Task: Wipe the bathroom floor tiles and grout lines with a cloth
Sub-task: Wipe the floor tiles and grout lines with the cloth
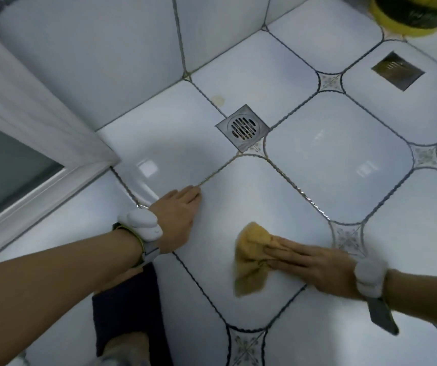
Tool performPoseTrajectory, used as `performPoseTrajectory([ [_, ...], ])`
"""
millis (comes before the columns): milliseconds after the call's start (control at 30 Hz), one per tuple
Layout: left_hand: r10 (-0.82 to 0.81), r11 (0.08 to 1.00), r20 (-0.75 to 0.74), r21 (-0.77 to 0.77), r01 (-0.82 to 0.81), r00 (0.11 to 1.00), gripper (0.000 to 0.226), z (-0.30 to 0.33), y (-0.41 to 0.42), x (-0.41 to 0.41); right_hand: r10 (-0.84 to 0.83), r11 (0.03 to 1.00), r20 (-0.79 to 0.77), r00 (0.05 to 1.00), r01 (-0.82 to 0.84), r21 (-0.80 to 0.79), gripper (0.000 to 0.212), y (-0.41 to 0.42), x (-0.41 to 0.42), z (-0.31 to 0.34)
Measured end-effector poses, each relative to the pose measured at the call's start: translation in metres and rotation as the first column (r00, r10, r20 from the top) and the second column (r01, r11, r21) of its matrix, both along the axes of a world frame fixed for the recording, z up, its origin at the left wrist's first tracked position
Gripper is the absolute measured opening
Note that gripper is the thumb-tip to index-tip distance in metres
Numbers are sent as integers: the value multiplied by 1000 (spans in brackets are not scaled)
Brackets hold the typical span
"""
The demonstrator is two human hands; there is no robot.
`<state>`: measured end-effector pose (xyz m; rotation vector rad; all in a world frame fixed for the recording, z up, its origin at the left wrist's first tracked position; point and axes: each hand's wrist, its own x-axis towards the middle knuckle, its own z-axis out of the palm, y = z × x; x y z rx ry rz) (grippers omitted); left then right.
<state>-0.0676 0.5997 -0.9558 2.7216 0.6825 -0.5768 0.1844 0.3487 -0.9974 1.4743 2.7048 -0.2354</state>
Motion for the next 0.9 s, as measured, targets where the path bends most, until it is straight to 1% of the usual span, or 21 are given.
performPoseTrajectory([
  [33,-34,999,-10,8,34,999,60,0,-5,3,-85,996,-41,996,86,26,66,1,9,-1],
  [67,-49,999,-22,7,49,999,61,0,-9,4,-243,967,-106,964,249,46,64,8,19,-1],
  [100,-47,999,-32,-2,47,998,61,2,-14,5,-438,893,-165,884,449,35,61,16,31,-2],
  [133,-33,999,-33,-11,32,999,60,3,-18,6,-604,783,-201,771,621,28,60,23,43,0],
  [167,-16,1000,-24,-15,16,1000,59,6,-21,5,-721,672,-220,657,741,8,60,28,54,-1],
  [200,3,1000,-7,-18,-3,1000,58,9,-22,3,-798,580,-214,563,814,-22,59,31,61,1],
  [233,15,1000,12,-19,-15,1000,57,13,-24,-2,-837,524,-208,505,851,-44,58,34,61,4],
  [267,7,1000,28,-23,-7,1000,57,18,-23,-7,-852,500,-204,483,865,-40,57,35,54,5],
  [300,-29,999,26,-33,30,999,57,24,-23,-11,-843,509,-207,496,861,-11,57,29,43,5],
  [367,-163,986,16,-16,163,986,60,26,-14,-11,-765,607,-215,607,791,75,60,4,13,4],
  [400,-252,968,6,2,252,968,63,21,-8,-3,-729,662,-174,662,747,64,65,-13,-7,1],
  [467,-343,939,-9,1,343,939,69,4,-7,14,-630,775,-116,768,632,-17,67,-54,-51,-11],
  [533,-444,896,36,33,443,895,76,-17,-11,33,-560,827,-136,817,560,-40,61,-71,-62,-13],
  [600,-501,865,118,35,501,857,82,-27,-23,48,-593,802,-113,797,598,12,63,-65,-39,-16],
  [633,-538,841,146,21,541,830,84,-24,-29,56,-699,707,-129,703,707,21,61,-58,-23,-13],
  [700,-627,769,236,30,639,743,86,-27,-38,78,-924,334,-189,332,942,24,58,-48,14,-4],
  [733,-666,730,265,38,682,698,87,-27,-42,87,-968,165,-193,161,986,-2,60,-45,25,-3],
  [767,-696,694,275,21,720,663,87,-28,-48,97,-984,44,-173,42,999,-6,61,-47,27,-6],
  [800,-719,662,293,13,749,630,87,-31,-56,108,-987,-18,-158,-18,1000,1,61,-55,18,-5],
  [833,-697,685,298,8,728,652,86,-33,-58,109,-986,15,-164,15,1000,2,61,-51,8,-6],
  [900,-685,661,364,-53,748,631,80,-40,-79,120,-989,-1,-145,8,998,59,53,-73,-42,-2],
])
